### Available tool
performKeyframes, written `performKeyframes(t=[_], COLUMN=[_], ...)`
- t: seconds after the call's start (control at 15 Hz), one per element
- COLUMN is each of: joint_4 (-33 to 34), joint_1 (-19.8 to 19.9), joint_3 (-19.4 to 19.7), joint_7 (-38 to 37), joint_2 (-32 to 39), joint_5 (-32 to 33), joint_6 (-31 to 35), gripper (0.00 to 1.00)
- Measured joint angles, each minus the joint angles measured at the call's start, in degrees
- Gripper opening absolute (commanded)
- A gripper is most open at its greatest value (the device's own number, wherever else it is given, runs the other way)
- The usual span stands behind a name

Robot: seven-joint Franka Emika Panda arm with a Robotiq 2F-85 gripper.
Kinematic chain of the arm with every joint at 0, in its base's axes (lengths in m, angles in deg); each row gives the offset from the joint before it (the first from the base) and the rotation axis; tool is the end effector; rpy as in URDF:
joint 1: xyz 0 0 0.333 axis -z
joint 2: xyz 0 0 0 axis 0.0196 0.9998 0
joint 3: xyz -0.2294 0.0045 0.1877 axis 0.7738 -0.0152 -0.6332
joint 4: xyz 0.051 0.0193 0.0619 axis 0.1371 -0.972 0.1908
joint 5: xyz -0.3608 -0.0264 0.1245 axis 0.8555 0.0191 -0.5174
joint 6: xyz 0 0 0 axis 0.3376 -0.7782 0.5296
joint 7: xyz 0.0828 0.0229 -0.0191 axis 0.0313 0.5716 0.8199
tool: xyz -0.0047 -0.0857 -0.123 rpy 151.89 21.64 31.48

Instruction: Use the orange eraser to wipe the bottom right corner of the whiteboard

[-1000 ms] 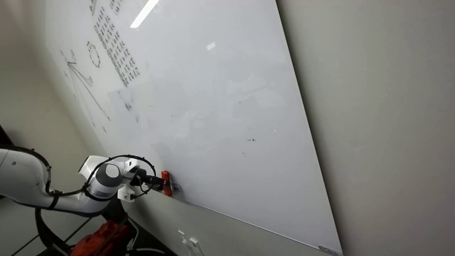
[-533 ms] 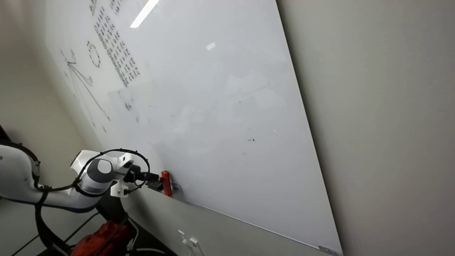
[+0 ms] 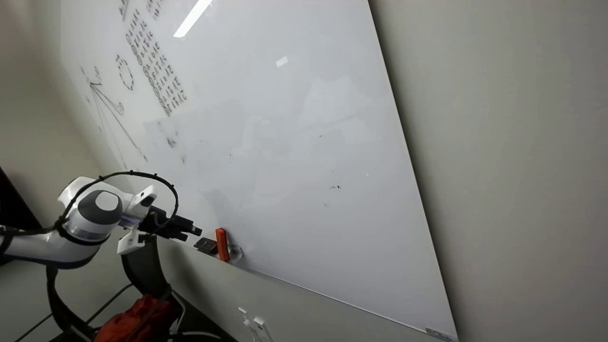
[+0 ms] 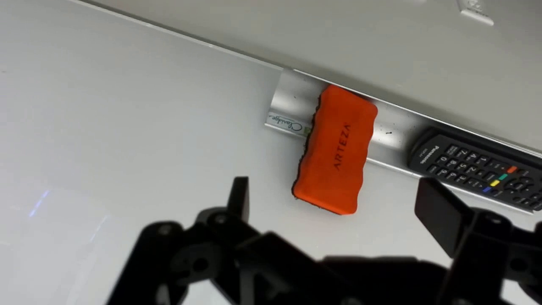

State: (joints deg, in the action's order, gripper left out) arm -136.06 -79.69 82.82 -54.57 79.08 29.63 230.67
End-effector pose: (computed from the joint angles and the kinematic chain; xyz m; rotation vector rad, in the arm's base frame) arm 0.5787 0.1089 0.2848 2.7328 -0.3473 0.8149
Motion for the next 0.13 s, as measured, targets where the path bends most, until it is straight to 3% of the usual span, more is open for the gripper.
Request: performKeyframes(t=[0.13], joint_4=[-1.74], joint_1=[-5.95], joint_3=[6.15], joint_7=[0.95], joint_2=[-3.31], joint_5=[2.68], joint_6=[-2.76], gripper=[1.0])
